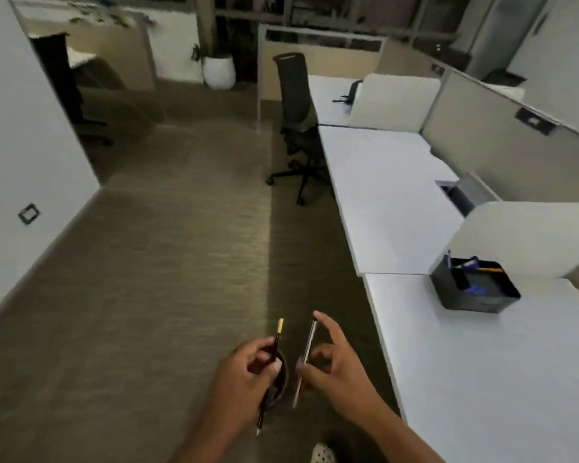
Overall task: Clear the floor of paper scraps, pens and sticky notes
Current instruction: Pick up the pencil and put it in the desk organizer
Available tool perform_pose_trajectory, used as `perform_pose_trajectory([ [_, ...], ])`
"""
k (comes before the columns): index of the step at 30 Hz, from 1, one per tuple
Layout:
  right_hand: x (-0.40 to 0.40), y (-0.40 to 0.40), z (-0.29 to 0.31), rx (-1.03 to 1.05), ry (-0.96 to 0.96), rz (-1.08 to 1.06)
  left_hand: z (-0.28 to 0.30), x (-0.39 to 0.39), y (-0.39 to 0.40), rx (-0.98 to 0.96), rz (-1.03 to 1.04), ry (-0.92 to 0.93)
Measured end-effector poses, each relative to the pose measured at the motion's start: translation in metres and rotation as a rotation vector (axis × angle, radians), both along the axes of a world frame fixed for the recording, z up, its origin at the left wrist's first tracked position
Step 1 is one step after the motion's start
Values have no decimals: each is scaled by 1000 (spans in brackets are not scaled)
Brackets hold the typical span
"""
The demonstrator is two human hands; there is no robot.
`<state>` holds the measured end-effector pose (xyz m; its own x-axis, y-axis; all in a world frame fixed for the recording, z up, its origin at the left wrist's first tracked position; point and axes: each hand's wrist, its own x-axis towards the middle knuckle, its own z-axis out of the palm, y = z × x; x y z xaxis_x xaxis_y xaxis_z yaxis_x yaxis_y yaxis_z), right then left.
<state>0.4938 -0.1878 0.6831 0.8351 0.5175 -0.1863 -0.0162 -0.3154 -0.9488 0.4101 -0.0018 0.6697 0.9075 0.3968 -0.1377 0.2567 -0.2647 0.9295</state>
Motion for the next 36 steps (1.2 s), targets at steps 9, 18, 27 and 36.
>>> perform_pose_trajectory([
  [9, 74, -134, -11, 180, 11, -584, 4, 116, -111, 79, -352, 57],
  [18, 206, -246, -13, 191, -215, -977, 12, 213, -170, 115, -399, 120],
  [27, 363, -298, -23, -219, -556, -883, 7, 257, -195, -39, -360, 169],
  [36, 411, -297, -62, -467, -528, -592, -11, 271, -197, -163, -259, 252],
])
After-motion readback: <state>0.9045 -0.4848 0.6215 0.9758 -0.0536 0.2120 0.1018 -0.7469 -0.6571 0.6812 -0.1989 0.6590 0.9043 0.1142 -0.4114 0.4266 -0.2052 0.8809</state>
